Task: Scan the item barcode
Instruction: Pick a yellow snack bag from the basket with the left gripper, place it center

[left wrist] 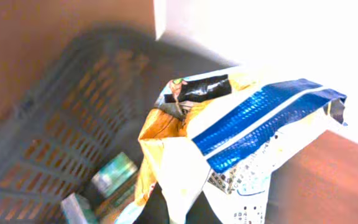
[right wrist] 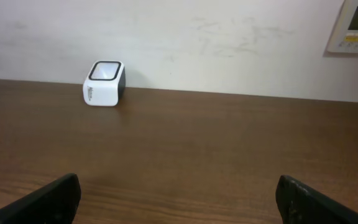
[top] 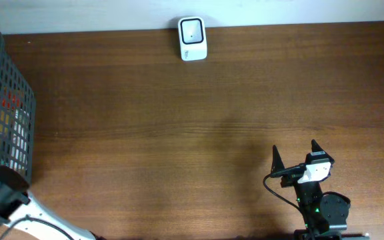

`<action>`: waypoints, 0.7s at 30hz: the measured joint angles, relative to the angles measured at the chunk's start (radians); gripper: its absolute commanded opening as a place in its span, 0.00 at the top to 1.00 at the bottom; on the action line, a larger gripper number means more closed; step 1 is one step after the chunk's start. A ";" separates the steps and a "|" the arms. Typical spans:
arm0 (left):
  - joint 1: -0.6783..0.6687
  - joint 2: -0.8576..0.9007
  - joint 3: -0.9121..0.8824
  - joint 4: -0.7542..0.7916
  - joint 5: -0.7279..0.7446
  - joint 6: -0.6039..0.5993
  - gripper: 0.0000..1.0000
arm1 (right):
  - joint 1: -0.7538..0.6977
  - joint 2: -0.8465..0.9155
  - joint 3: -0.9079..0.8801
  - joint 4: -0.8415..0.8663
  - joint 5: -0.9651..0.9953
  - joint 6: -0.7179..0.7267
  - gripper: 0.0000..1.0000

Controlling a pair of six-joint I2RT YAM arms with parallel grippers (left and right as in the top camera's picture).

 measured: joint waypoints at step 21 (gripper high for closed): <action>-1.224 0.003 -1.307 0.654 0.130 0.368 0.01 | 0.000 0.000 0.000 -0.001 0.000 0.000 0.01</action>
